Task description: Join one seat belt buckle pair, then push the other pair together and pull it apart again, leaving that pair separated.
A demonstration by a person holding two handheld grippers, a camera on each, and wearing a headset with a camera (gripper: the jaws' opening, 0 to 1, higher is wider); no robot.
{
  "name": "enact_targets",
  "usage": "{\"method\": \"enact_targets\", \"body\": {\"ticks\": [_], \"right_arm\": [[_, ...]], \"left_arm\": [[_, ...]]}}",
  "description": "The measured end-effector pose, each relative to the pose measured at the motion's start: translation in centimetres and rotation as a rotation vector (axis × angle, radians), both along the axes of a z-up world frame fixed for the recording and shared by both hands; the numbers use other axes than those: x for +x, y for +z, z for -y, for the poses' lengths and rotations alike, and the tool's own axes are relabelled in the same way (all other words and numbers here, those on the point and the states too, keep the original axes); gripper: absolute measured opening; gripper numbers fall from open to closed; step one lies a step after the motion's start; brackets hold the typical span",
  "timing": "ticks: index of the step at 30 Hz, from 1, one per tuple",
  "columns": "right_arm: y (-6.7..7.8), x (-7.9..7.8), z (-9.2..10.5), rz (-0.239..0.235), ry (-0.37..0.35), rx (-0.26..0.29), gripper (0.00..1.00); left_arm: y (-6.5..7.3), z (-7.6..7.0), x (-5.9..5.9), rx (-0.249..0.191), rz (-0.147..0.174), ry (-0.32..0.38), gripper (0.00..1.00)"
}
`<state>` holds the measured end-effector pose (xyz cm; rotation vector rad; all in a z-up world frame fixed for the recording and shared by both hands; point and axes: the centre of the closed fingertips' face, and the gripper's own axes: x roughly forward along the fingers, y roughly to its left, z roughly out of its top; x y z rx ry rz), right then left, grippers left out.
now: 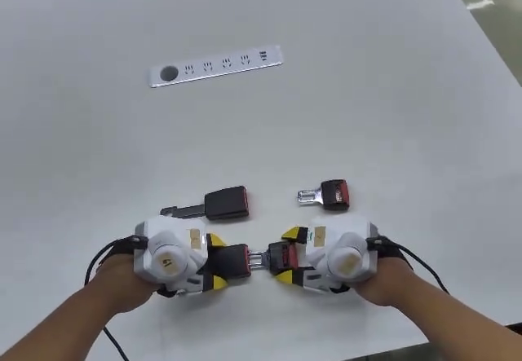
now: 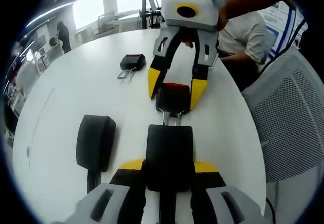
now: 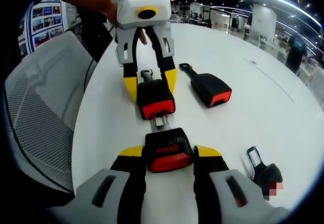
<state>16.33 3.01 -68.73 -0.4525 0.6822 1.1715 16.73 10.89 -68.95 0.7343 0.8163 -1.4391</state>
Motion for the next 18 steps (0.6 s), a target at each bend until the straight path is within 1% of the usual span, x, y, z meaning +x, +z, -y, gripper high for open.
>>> {"method": "enact_targets", "body": {"ticks": [2,3,5,6,8,10,12,15,18], "right_arm": [[-0.3,0.2,-0.4,0.003,0.008,-0.003,0.35],[-0.3,0.2,-0.6,0.001,0.008,-0.003,0.35],[-0.4,0.1,-0.7,0.011,0.024,-0.015,0.35],[-0.4,0.1,-0.6,0.002,0.016,-0.008,0.35],[-0.6,0.1,-0.7,0.002,0.014,-0.007,0.34],[-0.6,0.1,-0.7,0.005,0.019,-0.02,0.34],[-0.6,0.3,-0.8,0.003,0.015,-0.019,0.34],[-0.6,0.3,-1.4,0.002,0.009,-0.013,0.34],[-0.5,0.4,-1.7,0.0,0.015,-0.02,0.34]], "left_arm": [[-0.1,0.0,0.0,0.004,0.001,-0.002,0.34],[-0.2,0.0,0.0,0.008,0.009,-0.008,0.34],[-0.2,0.0,0.0,0.003,0.008,-0.005,0.34],[-0.2,0.0,0.1,0.001,0.01,-0.005,0.34],[-0.2,0.0,0.0,-0.003,0.01,-0.001,0.34],[-0.2,0.1,0.0,-0.008,0.012,0.004,0.34],[-0.2,0.1,0.0,-0.016,0.012,0.006,0.34],[-0.3,0.0,0.1,-0.011,0.013,0.0,0.33],[-0.1,0.1,0.0,-0.014,0.011,-0.004,0.33]]}}
